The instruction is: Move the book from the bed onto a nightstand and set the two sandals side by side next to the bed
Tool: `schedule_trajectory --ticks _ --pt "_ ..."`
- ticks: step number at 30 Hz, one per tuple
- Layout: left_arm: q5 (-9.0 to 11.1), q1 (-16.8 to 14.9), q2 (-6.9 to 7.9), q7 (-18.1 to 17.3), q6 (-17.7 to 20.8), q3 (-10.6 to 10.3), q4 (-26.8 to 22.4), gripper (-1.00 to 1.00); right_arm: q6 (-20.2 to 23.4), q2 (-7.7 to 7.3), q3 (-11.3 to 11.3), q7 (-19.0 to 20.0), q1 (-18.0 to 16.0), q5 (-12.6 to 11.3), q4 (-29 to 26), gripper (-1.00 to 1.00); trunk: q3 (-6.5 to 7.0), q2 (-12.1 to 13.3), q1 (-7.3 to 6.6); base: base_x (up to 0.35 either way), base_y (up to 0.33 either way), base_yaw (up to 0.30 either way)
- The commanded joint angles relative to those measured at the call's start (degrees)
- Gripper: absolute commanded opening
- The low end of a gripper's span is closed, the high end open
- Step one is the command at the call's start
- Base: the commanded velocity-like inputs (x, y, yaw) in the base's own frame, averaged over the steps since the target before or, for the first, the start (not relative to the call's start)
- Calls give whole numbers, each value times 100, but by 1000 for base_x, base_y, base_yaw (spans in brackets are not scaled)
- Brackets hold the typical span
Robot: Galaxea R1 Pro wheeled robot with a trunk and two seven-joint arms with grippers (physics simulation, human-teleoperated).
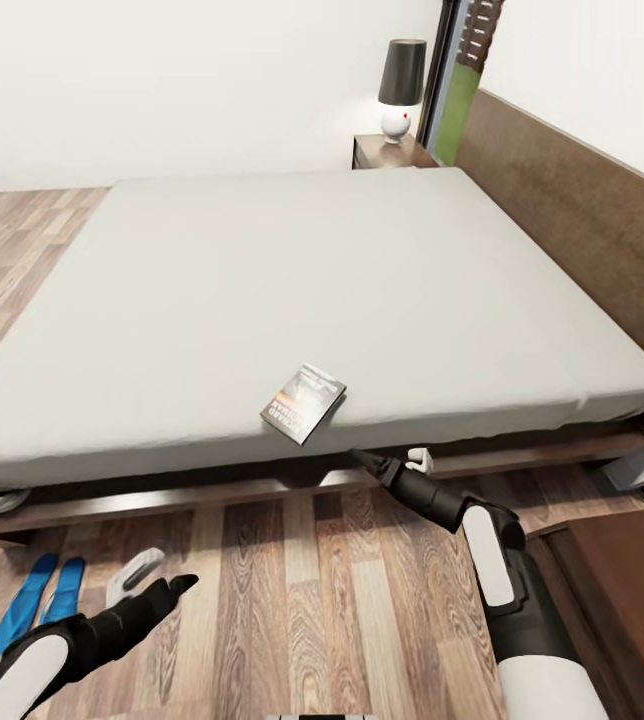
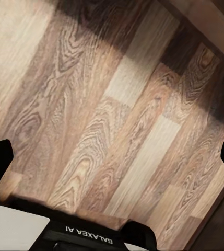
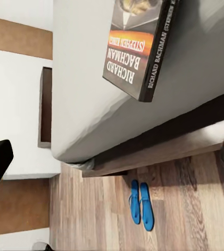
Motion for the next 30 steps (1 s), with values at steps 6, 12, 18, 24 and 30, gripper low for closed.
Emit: schedule_trajectory --ticks 6,12,18,24,30 --pt "-139 401 -4 -141 -394 54 30 100 28 38 -288 -1 0 -164 48 100 53 -2 0 0 0 0" --pt "-203 853 -14 -226 -850 77 102 100 53 62 -455 -19 5 -432 146 100 109 -2 0 0 0 0" --pt "-215 1037 -38 -259 -1184 52 377 100 37 103 -483 -111 -2 -621 599 100 165 -2 0 0 0 0" --pt "-219 1085 -77 -264 -1298 45 582 100 1 229 -482 -279 -29 -799 918 100 221 -2 0 0 0 0" --pt "-233 1097 -160 -261 -1425 41 687 100 -193 264 -471 -444 -77 -854 1273 100 277 -2 0 0 0 0"
